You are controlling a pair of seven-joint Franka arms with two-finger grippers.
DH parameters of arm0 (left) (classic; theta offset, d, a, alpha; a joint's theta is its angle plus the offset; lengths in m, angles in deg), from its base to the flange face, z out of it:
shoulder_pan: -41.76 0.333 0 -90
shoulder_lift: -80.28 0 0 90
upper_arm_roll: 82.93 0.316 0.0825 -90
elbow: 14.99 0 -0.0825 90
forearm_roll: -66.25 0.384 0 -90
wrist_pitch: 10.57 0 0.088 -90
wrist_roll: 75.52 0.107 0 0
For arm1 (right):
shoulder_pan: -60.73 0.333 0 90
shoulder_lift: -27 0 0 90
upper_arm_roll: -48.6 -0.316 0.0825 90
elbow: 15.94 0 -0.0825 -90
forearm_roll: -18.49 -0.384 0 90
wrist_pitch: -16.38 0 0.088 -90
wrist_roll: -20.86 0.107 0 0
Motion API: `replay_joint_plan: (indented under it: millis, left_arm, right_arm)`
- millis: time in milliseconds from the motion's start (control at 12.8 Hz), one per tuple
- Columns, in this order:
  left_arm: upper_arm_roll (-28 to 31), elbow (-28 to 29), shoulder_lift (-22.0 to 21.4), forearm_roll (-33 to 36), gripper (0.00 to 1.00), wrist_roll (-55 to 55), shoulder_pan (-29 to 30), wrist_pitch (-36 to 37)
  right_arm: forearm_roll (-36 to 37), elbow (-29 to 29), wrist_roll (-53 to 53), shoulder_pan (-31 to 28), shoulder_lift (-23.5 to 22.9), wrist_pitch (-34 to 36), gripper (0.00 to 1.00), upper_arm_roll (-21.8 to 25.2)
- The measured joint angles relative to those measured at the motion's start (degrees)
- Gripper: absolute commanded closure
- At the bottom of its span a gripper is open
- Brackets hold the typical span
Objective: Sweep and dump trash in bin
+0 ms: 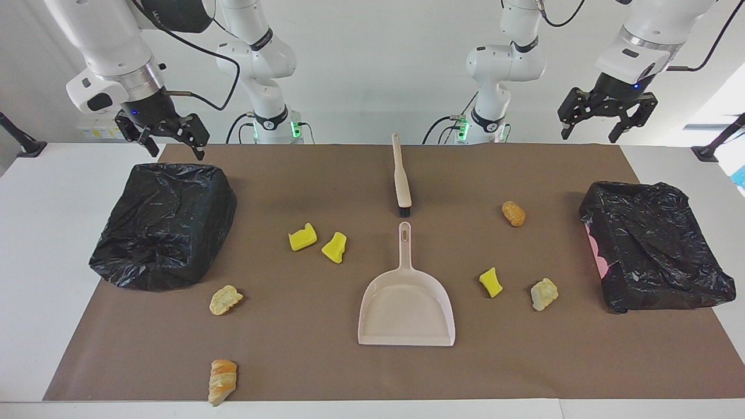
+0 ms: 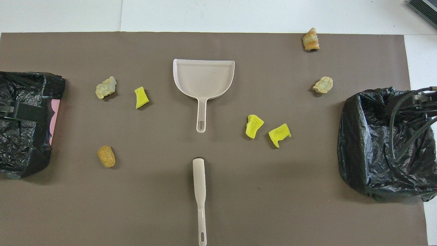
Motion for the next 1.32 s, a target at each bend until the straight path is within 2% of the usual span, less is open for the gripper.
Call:
replay_joint_plan:
  millis: [935, 1169, 1325]
  left_arm:
    - [-0.4, 0.0, -0.2, 0.0, 0.0, 0.0, -0.7, 0.0]
    - [-1.5, 1.4, -0.9, -0.2, 0.0, -0.2, -0.8, 0.0]
    - [-4.1, 5.1, -3.1, -0.4, 0.0, -2.3, -0.9, 0.0]
  right_arm:
    - [0.0, -0.1, -0.1, 0.9, -0.4, 0.0, 0.0, -0.7]
    - [0.0, -0.1, -0.2, 4.6, -0.9, 0.0, 0.0, -1.3]
    - [0.0, -1.3, -0.2, 7.2, -2.9, 0.0, 0.0, -1.7]
